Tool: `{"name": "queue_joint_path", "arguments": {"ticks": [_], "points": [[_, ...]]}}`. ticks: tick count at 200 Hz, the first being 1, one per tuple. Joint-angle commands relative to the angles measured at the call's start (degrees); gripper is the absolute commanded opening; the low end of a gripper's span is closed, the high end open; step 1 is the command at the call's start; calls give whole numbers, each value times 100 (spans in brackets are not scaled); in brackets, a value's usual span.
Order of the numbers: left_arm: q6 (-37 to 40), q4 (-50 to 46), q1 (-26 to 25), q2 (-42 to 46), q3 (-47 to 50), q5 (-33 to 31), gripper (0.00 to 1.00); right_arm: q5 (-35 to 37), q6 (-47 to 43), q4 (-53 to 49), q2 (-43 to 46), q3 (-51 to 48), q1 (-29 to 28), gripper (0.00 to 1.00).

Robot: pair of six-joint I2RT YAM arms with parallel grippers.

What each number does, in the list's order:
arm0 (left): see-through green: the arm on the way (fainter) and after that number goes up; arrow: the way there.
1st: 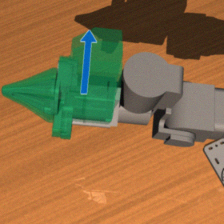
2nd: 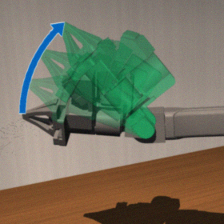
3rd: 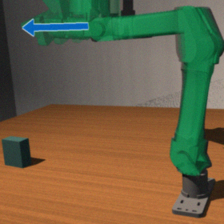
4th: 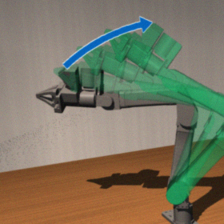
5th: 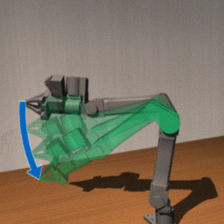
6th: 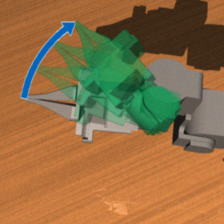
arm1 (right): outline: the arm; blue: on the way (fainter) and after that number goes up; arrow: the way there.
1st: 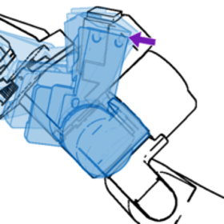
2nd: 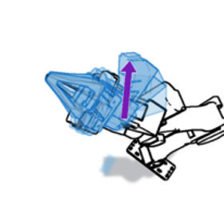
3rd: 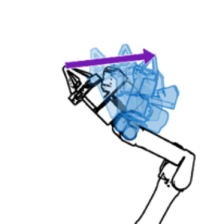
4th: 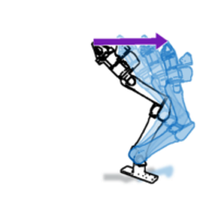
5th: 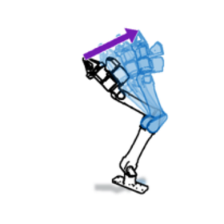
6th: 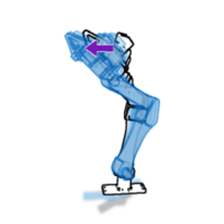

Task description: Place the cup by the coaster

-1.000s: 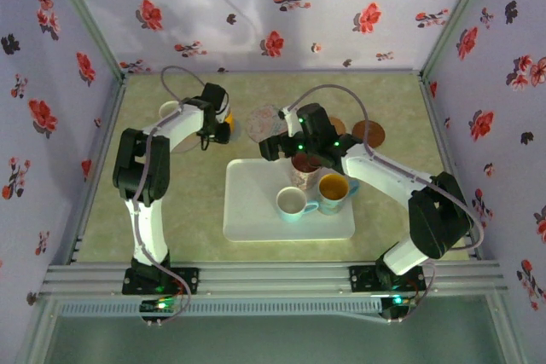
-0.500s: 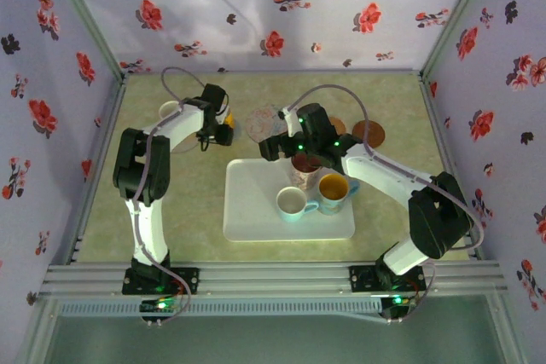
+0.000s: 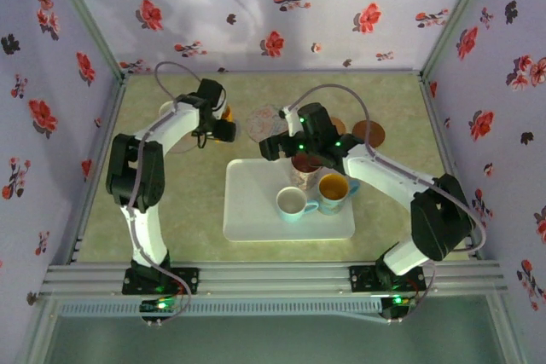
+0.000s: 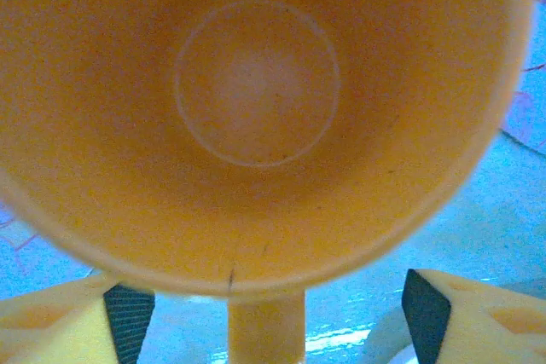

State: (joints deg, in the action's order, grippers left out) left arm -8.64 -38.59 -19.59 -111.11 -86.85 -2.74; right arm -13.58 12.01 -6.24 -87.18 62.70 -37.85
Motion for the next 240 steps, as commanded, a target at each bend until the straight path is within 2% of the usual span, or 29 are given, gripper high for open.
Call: {"name": "queue_joint_path", "arguments": {"ticks": [1,49,89,176,240], "points": [[-14,-157,43,380,-192,29,84,21,-161,-187,286,96,25,99],[3,-236,41,912,-204,111,89,109,-295,-536,605,79,23,99],[77,-325,28,1477,-114,399,100,93,-287,-893,974,17,14,99],[246,-378,-197,2720,597,1905,100,241,-296,-1865,1997,-321,-207,100],[-344,-20,-673,3392,1657,2293,98,685,114,-2286,2693,-919,-778,100]]}}
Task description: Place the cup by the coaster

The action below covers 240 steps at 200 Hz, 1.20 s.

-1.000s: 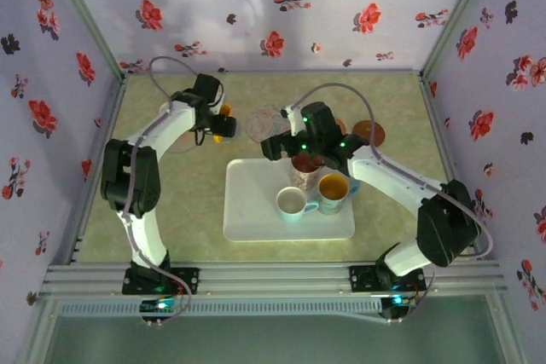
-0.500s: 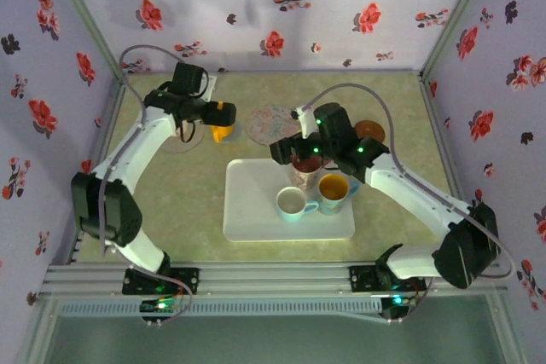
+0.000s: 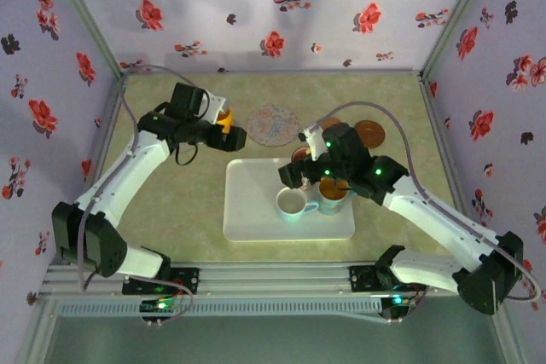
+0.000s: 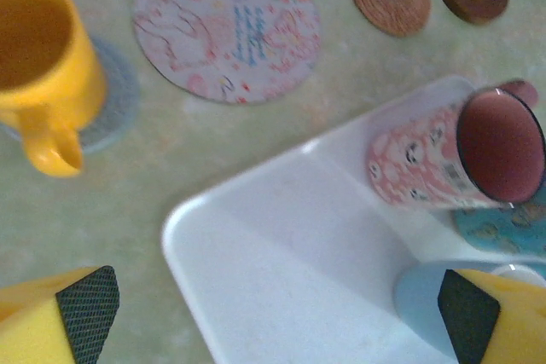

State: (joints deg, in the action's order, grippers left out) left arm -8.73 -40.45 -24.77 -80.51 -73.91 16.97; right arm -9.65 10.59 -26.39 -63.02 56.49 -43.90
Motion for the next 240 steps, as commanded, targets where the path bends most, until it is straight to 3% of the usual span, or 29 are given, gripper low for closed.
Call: {"name": "queue_joint_path", "arguments": {"ticks": [1,71,160,240], "points": [[-346,176,-161,342,388,323,98,294,266,-271,293,-315,-185,100],[-885,526,-618,480,1328,730,92,309,810,-364,1285,-1195,-507,100],[-1532,1678,-920,361,2592,1677,77,165,1406,-370,1140,-1666,-986,100],[-1346,1785,-1153,-746,2361,2033,56,227,1843,-324,1146,-1941,-1323,100]]}}
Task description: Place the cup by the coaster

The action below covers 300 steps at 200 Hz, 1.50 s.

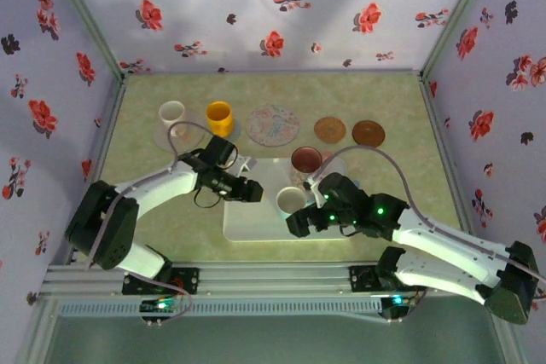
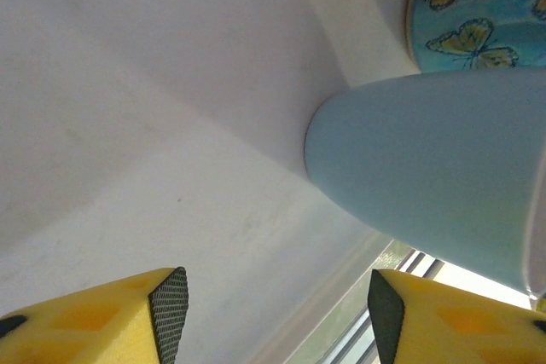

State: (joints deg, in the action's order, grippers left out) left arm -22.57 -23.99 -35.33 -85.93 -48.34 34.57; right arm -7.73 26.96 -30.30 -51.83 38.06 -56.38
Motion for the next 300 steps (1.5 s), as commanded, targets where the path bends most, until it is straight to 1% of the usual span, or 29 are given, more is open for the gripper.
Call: {"name": "queue_joint_path", "arguments": {"ticks": [1,16,36,60,84,124,187,231,300], "points": [[40,135,-97,-209,-204,280,56,30,210,68,26,-98,-75,100],[81,114,-148,-371,-305,346,50,-26,208,79,-15,-89,-84,100],[184,-18,-193,-514,-458,358,44,-71,93,-31,-57,-41,-84,100],[290,-169,-202,-638,-601,366,31,-186,-7,-22,-132,14,-88,100],[306,-246,-237,-770,-728,375,25,-421,39,117,-295,28,-84,100],[305,-307,-292,-908,-865,375,24,-608,134,502,-419,-115,-84,100],[336,-354,-301,-1044,-1084,375,24,-918,38,613,-792,7,-85,100],[362,-370,-299,-1143,-1211,384,24,-983,14,764,-948,97,-87,99],[675,-707,-303,-1498,-1780,451,24,-1187,-69,936,-1357,302,-84,100]]}}
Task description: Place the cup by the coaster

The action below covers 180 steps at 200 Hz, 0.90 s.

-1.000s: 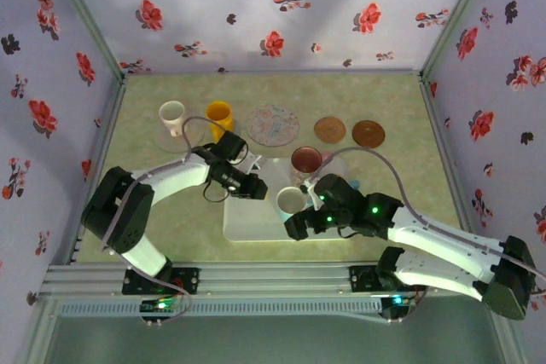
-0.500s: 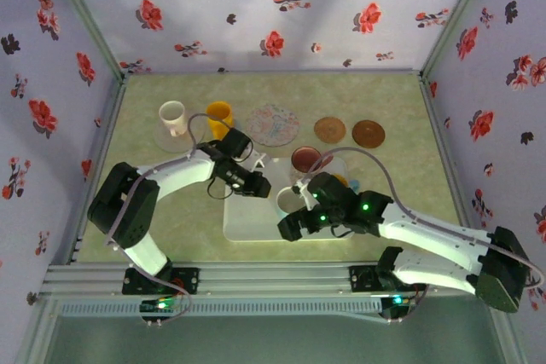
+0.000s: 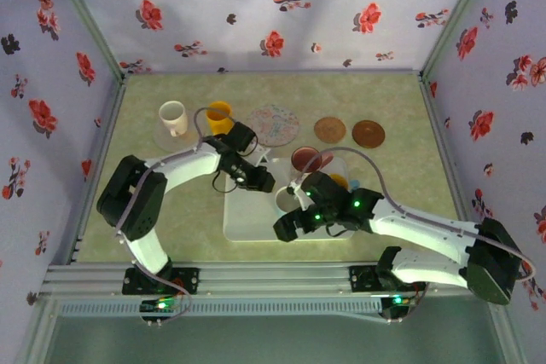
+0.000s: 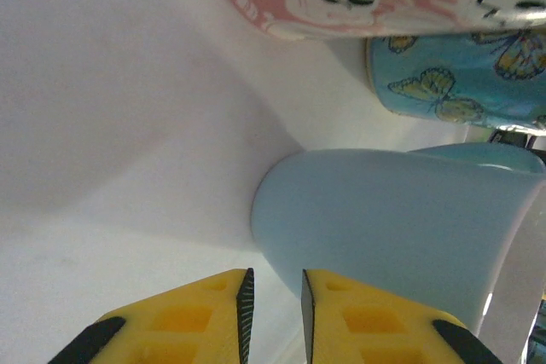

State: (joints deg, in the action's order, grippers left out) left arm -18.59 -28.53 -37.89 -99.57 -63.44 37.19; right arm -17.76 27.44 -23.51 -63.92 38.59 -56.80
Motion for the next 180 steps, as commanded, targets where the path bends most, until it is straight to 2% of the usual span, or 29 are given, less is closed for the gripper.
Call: {"name": "queue_joint_path", "arguments": {"ticks": [1,120,180], "points": [[282,-255,-50,-142,-272,195,24,-188,-116,262,-157,252,-42,100],[613,-583,-50,-719,-928,315,23,-579,-283,487,-613,616,-42,100],[722,-765,115,-782,-1214,122,22,-412,-539,-246,-280,954,-48,99]]}}
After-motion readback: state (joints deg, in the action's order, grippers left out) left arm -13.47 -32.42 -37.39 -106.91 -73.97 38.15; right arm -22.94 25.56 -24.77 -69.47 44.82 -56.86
